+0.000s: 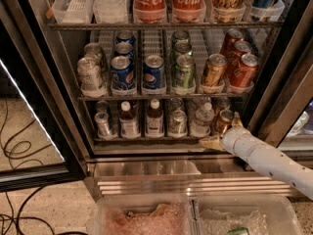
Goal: Pick orange can from bottom shelf of fridge
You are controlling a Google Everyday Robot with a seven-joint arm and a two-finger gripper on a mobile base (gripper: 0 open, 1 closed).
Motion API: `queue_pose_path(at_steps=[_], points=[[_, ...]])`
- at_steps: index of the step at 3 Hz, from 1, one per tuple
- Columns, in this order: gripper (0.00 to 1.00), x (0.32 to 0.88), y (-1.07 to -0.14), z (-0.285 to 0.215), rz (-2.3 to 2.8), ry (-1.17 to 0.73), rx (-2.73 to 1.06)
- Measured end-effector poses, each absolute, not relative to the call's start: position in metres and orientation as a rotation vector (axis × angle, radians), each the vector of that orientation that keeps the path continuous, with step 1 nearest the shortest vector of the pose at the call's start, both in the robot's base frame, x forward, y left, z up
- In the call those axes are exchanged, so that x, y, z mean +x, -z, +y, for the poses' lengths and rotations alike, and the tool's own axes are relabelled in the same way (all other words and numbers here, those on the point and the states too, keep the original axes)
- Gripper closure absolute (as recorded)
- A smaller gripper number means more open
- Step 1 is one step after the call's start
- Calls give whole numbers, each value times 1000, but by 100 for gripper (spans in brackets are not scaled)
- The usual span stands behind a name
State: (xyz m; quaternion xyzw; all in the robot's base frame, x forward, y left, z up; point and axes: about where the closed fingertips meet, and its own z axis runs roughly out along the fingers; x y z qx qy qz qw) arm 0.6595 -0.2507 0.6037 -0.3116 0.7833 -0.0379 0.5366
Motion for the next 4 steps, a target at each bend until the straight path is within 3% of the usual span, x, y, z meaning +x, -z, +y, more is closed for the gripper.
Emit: queue_pose_path(at_steps=[4], points=[[89,660,-604,-251,1865,90,-742]])
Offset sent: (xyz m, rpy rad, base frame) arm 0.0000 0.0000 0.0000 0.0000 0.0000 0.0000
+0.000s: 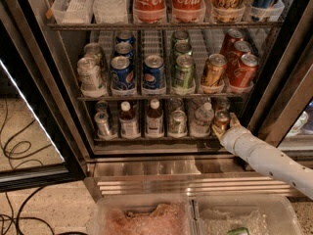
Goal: Pick orange can from bottom shelf of fridge
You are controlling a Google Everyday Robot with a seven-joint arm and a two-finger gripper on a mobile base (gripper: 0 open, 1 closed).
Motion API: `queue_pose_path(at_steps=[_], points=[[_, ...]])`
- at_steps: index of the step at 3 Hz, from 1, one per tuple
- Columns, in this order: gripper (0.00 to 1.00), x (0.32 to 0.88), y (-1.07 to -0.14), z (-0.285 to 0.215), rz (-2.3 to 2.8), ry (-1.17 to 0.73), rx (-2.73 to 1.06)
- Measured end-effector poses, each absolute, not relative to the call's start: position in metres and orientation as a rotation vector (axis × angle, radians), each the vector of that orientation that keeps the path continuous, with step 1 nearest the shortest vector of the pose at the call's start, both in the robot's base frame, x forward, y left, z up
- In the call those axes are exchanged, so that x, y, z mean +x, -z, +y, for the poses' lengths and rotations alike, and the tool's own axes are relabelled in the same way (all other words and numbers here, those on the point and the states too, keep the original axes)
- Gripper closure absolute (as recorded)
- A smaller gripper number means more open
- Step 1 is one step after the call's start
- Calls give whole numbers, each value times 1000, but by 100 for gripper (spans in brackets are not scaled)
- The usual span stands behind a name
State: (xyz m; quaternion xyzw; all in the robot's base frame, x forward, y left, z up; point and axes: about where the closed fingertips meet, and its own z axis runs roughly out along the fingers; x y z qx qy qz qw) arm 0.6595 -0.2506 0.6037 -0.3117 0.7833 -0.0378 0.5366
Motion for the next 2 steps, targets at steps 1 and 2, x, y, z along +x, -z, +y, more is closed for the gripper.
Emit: queue_pose_path(at_steps=[1,2], points=[[100,660,-604,-251,1865,90,-742],[100,660,-609,-251,1865,89,-741]])
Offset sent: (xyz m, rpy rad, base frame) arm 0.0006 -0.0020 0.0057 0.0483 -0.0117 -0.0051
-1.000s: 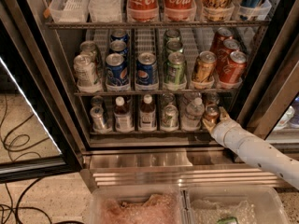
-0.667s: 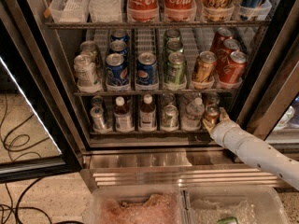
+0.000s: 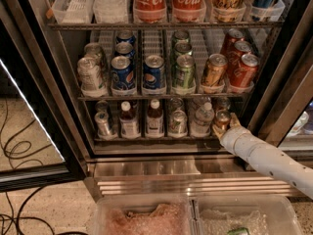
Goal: Pick orange can from bottom shelf of fridge
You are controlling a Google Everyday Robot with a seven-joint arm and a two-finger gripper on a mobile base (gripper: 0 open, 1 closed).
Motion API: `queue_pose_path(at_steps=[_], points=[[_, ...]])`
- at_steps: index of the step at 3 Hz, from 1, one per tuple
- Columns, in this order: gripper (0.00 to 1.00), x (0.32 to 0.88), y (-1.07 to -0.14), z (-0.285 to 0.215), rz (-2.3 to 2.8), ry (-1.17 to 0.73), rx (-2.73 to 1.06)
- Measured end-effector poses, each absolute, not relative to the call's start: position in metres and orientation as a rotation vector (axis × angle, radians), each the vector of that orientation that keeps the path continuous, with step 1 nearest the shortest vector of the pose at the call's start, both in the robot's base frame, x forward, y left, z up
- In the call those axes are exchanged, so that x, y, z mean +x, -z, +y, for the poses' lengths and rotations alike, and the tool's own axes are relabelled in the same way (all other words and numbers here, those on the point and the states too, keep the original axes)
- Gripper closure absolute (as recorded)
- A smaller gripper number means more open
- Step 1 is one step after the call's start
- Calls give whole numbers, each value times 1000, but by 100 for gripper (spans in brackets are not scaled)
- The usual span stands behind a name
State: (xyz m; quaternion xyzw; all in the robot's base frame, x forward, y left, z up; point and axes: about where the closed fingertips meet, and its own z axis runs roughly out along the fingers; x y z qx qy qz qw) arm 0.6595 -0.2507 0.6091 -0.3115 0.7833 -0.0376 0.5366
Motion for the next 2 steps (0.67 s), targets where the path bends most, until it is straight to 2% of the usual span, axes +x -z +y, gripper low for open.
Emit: queue_pose_path(at_steps=[2], points=[[100,661,-622,-254,1826,40,-680]])
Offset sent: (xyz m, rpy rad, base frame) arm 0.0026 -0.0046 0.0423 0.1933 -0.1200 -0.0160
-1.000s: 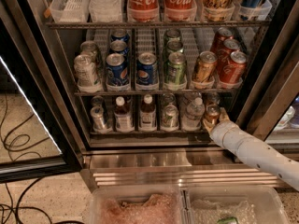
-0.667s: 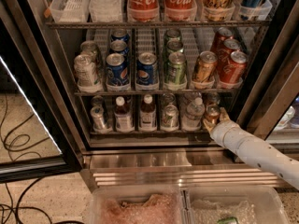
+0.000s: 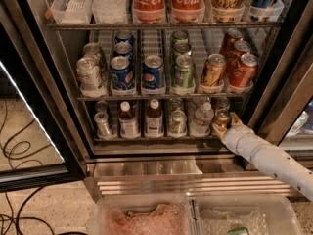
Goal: Pick orange can from bottom shelf of fridge
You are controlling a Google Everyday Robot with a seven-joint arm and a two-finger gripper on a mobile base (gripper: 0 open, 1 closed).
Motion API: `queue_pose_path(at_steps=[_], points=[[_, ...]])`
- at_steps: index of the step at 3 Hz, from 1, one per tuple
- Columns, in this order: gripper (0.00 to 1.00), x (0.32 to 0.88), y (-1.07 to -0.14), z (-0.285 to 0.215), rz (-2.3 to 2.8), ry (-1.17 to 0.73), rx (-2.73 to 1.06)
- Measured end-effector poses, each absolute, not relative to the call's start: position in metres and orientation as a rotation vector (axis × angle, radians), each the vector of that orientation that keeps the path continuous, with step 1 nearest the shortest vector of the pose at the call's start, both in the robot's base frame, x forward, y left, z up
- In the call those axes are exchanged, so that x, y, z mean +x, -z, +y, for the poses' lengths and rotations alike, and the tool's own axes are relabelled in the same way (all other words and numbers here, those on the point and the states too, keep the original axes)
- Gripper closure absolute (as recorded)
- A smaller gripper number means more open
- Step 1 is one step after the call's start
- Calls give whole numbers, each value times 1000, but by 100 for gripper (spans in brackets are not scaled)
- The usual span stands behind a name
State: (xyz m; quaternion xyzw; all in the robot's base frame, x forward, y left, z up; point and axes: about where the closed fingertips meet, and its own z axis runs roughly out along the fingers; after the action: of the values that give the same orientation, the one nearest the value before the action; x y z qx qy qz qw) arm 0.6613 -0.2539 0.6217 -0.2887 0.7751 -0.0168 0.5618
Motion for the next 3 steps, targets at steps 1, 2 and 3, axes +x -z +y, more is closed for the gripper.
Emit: queue_pose_path(at_steps=[1,2,3], points=[[100,663,-635,-252,1781,-9,-631],[100,666,-638,-249,1761,-62,-590],[100,669,-637,-248,1745,-90,-553]])
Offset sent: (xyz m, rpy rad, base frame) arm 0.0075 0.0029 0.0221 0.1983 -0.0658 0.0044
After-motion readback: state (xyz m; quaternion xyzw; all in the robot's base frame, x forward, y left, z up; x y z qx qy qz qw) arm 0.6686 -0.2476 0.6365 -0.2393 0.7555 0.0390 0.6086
